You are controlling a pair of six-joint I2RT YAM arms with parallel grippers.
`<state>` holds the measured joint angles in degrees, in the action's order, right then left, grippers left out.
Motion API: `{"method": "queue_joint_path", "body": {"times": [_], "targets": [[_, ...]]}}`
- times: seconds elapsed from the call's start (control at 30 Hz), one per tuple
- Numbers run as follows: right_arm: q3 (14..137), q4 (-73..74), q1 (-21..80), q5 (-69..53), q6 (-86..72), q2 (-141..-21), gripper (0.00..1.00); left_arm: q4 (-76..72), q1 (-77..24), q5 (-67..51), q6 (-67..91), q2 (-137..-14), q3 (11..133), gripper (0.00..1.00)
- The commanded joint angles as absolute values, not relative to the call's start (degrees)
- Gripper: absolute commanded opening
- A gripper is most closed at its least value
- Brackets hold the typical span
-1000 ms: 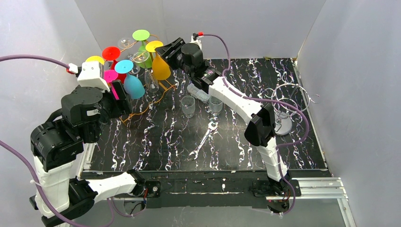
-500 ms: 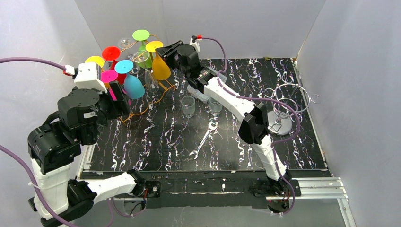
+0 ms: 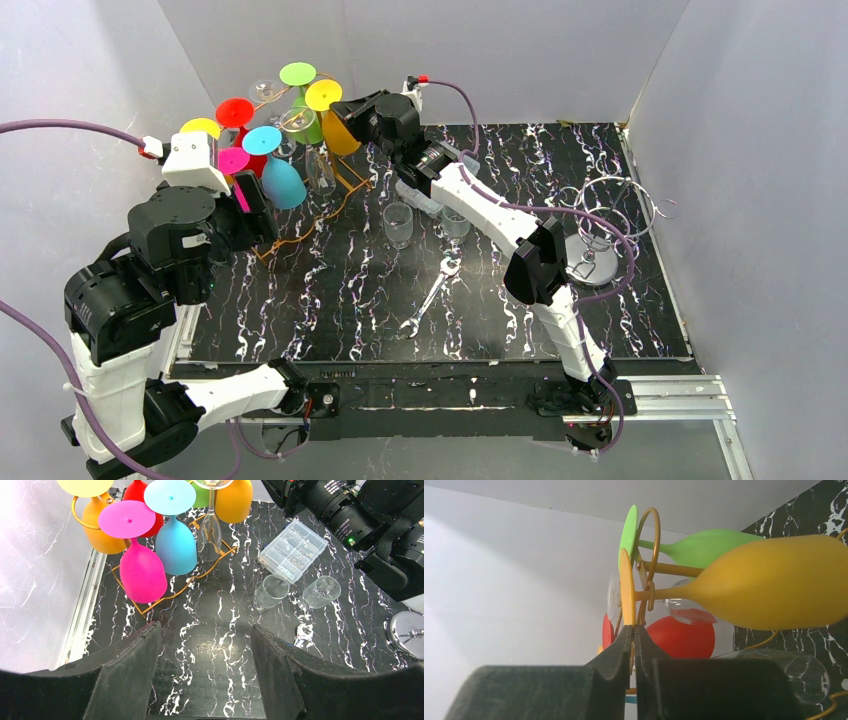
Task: Take the wine glass off the wine glass rack
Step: Pick up the wine glass from the wine rack.
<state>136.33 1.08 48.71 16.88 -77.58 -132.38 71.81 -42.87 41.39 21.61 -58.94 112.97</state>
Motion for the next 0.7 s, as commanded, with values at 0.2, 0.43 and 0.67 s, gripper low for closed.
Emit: {"method": "queue_joint_path", "body": {"times": [0.2, 0.43, 0.67], "targets": [[139.5, -3.1, 48.1, 17.8, -79.8, -132.6, 0.01, 70.7, -42.9, 42.9, 21.6, -59.6, 112.5, 0.65], [136.3, -4.1, 47.9, 17.8, -81.1, -129.5, 0.01, 70.4, -43.0, 42.5, 22.3, -59.9, 111.7, 0.65], [135.0, -3.0, 47.8, 17.8, -81.8, -127.0, 0.01, 70.1, -42.9, 41.7, 23.1, -60.2, 111.1, 0.65]]}}
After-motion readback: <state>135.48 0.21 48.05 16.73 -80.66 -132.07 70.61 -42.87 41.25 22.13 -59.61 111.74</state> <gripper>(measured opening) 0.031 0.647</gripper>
